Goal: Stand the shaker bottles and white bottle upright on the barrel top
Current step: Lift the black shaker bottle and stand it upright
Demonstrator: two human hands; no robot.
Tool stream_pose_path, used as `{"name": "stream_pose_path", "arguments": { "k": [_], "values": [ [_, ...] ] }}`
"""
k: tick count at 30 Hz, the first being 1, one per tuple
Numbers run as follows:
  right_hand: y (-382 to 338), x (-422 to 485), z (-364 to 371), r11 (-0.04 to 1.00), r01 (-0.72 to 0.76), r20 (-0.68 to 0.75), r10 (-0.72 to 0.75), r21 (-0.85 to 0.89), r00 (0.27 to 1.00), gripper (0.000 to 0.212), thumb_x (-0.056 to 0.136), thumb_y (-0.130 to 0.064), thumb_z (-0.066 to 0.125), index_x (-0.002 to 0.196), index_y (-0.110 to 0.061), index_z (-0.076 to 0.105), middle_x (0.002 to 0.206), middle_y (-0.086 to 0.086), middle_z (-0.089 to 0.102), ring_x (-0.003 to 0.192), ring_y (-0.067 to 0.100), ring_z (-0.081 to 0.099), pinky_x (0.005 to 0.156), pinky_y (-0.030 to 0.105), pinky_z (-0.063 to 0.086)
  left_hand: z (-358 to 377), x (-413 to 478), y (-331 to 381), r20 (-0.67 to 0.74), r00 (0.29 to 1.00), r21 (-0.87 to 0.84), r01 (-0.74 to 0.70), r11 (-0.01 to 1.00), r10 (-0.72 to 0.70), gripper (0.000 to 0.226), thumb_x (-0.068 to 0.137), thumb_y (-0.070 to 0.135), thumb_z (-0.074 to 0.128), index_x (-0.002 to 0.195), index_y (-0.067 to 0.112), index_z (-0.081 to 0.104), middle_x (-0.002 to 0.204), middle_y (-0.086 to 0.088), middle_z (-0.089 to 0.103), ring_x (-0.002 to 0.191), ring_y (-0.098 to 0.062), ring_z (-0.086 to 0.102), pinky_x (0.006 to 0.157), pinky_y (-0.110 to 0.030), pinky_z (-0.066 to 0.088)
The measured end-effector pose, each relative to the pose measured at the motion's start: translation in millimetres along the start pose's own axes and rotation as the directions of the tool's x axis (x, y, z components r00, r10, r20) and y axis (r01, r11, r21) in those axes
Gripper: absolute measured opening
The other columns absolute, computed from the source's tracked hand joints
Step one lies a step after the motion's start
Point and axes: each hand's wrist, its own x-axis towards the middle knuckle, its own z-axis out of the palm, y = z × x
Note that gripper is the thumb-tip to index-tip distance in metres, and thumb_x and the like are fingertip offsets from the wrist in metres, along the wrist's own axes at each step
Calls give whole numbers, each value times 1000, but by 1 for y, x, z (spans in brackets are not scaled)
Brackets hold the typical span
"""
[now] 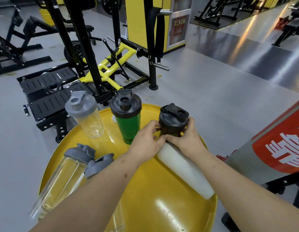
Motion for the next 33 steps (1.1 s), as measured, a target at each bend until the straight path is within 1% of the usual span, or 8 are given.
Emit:
{"name": "stream_pose_path", "arguments": {
  "k": [3,7,10,13,19,25,29,33],
  "values": [
    [-3,-2,-1,1000,10,19,-10,6,1000,82,73,-20,94,127,-29,33,118,-16,55,108,-1,57,77,2,44,1,1,-2,5,1000,-21,-3,1000,3,27,94,29,71,115,29,54,129,6,64,125,-8,61,102,-37,57],
    [-5,-5,-3,1000,22,29,-22,6,999,84,72,-22,94,130,-27,34,119,-19,55,107,-11,52,77,-2,40,2,1,-2,10,1000,-46,7,999,-7,25,95,27,70,111,31,53,127,7,65,122,-6,63,101,-37,58],
    [-5,-6,-4,1000,31,44,-31,-6,999,89,72,-27,94,140,-24,37,127,-14,56,111,-5,54,81,-4,38,3,1,-2,10,1000,-44,4,999,-4,25,96,26,70,113,31,52,128,7,64,122,-5,62,100,-35,59],
    [-4,-7,-5,999,44,50,-44,-13,998,88,72,-30,94,140,-28,39,133,-10,58,120,5,54,82,-4,38,3,1,-2,13,1000,-49,6,999,-5,26,96,25,70,115,31,52,130,8,64,124,-5,61,101,-35,58],
    [-5,-8,-6,999,39,35,-38,-27,999,82,73,-24,94,131,-32,37,124,-13,56,114,7,52,77,-7,35,3,1,-1,30,999,-70,12,998,-10,29,96,22,70,119,28,53,133,7,63,127,-7,60,105,-37,56],
    [-3,-8,-5,998,41,17,-40,-45,999,83,72,-24,94,133,-33,39,126,-12,56,116,7,51,79,-6,35,4,0,-1,40,999,-43,22,999,-20,32,96,23,71,122,28,53,135,7,63,124,-6,61,105,-38,56],
    [0,-7,-5,997,38,7,-38,-63,999,84,72,-24,94,133,-37,37,129,-11,56,119,6,51,83,-1,37,4,0,-2,41,999,-18,26,999,-26,35,95,23,72,123,28,53,136,7,63,126,-9,61,106,-39,55],
    [4,-6,-5,996,28,9,-27,-80,1000,88,71,-26,94,139,-32,38,134,-8,57,124,11,52,95,19,40,4,0,-1,39,999,4,21,1000,-21,38,93,23,74,124,28,53,135,7,63,128,-10,59,107,-38,54]
  ]
}}
